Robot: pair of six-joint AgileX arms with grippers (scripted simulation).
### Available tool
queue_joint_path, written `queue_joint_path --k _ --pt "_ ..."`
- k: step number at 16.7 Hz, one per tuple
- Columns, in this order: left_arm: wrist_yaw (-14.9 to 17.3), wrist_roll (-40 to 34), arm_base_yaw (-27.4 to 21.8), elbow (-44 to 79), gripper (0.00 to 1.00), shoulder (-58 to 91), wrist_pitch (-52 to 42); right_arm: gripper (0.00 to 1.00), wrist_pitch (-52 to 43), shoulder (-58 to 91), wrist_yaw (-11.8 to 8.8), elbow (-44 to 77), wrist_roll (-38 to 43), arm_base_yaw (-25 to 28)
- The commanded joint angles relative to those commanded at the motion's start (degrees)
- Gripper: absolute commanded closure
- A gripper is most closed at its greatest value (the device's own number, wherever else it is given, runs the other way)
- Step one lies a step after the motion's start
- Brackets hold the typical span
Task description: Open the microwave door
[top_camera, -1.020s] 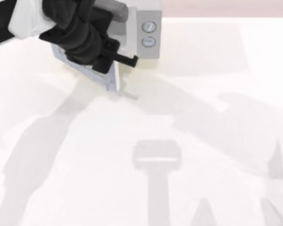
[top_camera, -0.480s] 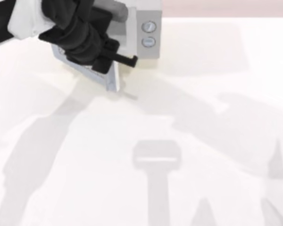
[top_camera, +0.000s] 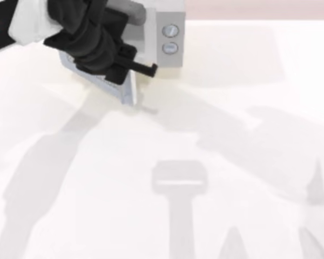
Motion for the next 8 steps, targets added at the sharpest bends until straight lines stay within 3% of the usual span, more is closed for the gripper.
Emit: queue_joint_path --k 8 --pt "1.3 1.7 0.3 -1.0 1.0 -0.7 0.1 0.0 0.0 0.0 0.0 0.0 0.0 0.0"
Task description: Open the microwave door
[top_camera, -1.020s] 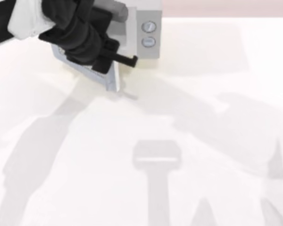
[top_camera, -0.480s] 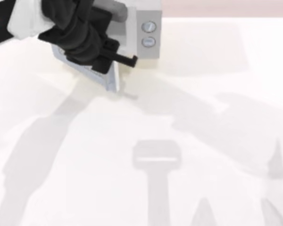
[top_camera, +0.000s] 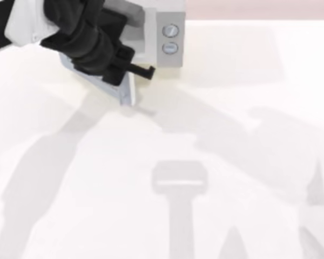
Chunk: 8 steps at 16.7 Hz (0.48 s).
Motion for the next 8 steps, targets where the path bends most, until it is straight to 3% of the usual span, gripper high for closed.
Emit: queue_joint_path --k 5,8 --pt "3.3 6.3 2.4 -3.1 1.0 -2.7 0.0 0.0 0.0 0.0 0.0 0.0 0.0 0.0" --pt "3.8 7.1 2.8 -3.5 1.0 -3.1 0.1 0.0 0.0 0.0 0.0 0.0 0.0 0.0"
